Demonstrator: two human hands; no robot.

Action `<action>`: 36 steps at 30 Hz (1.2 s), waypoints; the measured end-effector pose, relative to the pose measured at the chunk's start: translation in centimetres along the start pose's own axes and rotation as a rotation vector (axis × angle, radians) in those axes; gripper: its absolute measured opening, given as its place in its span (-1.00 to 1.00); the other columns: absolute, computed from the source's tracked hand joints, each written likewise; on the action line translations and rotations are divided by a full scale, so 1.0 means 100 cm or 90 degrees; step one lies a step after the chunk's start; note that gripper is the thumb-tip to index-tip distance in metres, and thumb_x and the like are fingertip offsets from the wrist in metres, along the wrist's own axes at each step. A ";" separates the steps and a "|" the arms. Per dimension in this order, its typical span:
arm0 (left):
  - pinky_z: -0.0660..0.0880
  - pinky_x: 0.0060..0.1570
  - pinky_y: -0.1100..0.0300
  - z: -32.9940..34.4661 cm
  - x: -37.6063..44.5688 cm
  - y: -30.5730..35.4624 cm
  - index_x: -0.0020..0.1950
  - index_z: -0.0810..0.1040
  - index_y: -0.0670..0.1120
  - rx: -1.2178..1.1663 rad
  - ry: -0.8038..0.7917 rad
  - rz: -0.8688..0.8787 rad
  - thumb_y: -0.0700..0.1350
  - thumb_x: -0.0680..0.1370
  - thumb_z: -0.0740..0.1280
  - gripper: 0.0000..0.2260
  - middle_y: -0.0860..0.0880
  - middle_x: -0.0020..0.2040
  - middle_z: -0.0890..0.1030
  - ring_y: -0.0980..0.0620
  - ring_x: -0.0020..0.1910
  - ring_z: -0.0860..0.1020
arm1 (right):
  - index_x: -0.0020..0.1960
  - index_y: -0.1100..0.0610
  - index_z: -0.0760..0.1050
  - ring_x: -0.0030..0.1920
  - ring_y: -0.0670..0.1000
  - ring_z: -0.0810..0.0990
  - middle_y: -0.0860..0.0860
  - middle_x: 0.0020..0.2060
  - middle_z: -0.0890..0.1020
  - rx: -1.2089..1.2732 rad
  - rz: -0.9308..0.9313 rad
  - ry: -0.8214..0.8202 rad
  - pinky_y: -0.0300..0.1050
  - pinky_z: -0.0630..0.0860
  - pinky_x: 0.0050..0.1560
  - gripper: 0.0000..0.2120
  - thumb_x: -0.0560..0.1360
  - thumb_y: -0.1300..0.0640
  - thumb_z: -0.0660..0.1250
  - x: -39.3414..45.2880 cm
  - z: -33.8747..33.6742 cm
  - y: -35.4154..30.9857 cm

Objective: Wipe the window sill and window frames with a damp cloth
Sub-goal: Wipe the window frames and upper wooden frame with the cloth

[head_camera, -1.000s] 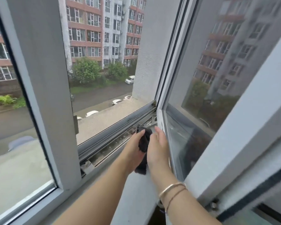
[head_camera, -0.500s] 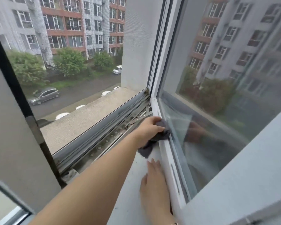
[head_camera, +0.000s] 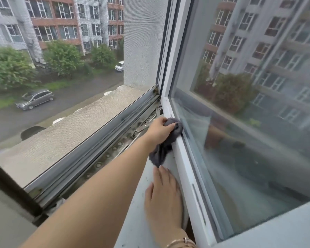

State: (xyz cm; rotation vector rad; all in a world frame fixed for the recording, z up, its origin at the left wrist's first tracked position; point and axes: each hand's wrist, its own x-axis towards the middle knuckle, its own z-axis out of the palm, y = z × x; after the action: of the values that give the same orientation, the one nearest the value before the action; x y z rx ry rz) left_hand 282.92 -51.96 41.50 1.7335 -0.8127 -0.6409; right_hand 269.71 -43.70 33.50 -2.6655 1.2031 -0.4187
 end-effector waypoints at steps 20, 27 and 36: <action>0.42 -0.38 0.43 -0.009 -0.019 -0.003 0.10 0.59 -0.22 0.024 -0.085 0.008 -0.15 0.52 0.36 -0.79 -0.05 -0.21 0.59 0.11 -0.28 0.52 | 0.38 0.12 0.38 0.41 -0.11 0.30 -0.10 0.35 0.40 0.179 0.028 0.060 -0.33 0.11 0.42 -0.61 0.59 0.29 0.07 0.007 -0.005 0.007; 0.58 -0.16 0.12 0.002 -0.036 -0.007 0.01 0.63 -0.21 0.000 -0.066 -0.006 -0.17 0.47 0.38 -0.83 -0.20 -0.14 0.65 0.04 -0.24 0.56 | 0.29 0.20 0.48 0.32 -0.01 0.45 0.05 0.28 0.51 0.240 0.047 0.106 -0.24 0.31 0.32 -0.57 0.51 0.20 0.03 -0.005 0.007 0.009; 0.44 -0.31 0.43 0.002 0.051 0.001 0.09 0.63 -0.17 -0.028 0.058 -0.011 -0.24 0.54 0.28 -0.82 -0.07 -0.17 0.57 0.04 -0.16 0.51 | 0.12 0.19 0.61 0.19 0.01 0.59 0.02 0.15 0.63 0.187 0.043 0.096 -0.26 0.30 0.21 -0.51 0.39 0.16 0.00 0.018 0.026 0.005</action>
State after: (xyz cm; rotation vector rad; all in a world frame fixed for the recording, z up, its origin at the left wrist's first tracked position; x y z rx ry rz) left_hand 285.95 -56.07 41.36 1.7187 -0.7162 -0.5838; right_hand 271.35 -45.19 31.21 -2.3730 1.1645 -0.7348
